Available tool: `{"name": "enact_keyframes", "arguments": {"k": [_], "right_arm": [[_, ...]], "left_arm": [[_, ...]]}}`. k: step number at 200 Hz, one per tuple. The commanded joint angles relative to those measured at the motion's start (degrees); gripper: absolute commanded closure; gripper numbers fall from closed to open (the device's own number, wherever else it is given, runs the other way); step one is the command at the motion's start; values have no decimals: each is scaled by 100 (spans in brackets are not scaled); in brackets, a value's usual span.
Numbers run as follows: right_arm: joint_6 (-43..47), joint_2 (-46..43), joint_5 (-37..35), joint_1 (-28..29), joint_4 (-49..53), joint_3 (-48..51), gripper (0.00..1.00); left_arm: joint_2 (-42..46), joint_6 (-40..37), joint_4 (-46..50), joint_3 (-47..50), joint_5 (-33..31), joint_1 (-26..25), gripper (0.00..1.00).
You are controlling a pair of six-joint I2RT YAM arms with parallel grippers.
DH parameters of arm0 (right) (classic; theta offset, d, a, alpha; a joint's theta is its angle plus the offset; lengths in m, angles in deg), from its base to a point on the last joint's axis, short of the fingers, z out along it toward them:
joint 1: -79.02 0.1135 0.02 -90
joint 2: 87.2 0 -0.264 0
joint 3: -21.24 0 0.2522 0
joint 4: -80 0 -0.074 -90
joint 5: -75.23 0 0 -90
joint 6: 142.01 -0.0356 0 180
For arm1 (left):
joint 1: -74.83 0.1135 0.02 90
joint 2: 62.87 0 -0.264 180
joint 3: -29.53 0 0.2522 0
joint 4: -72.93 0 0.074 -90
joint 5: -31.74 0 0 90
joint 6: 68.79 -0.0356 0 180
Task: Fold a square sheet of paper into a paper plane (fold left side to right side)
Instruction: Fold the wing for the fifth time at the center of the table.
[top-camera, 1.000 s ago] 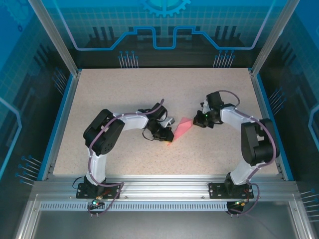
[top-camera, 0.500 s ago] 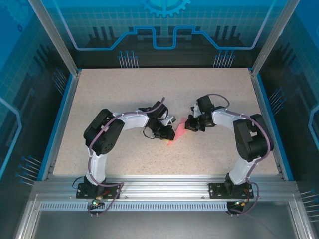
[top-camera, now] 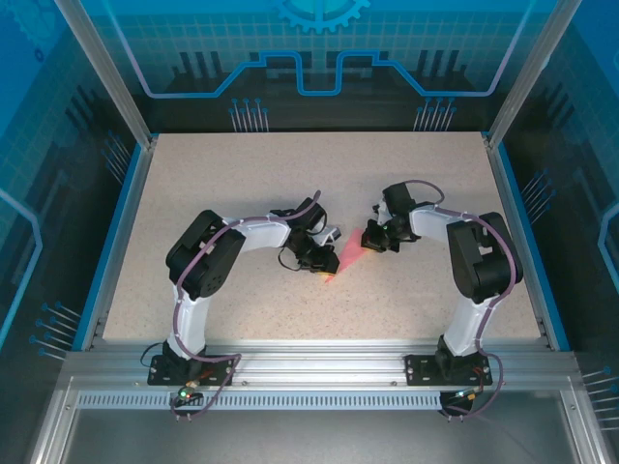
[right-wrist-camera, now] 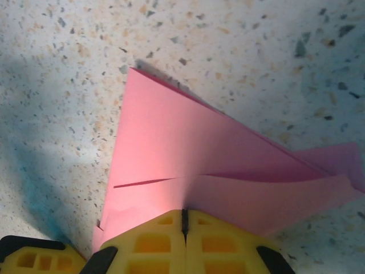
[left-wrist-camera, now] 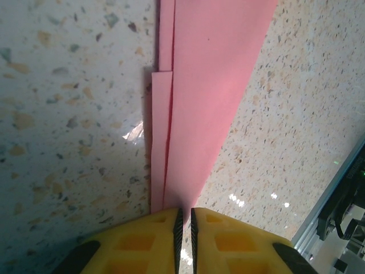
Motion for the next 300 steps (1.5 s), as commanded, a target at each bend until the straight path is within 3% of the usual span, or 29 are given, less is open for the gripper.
{"name": "enact_keyframes", "arguments": {"k": [1,103,300], "right_arm": [[124,146,-198,-96,294,-105,98],[341,191,48,-582,412,-260,100],[521,703,2226,-1547,297,-316,100]], "left_arm": [[-254,-215,339,23,-284,-5,85],[-407,-255,397,75,-329,-11,85],[-347,-255,373,150,-365,-11,85]]}}
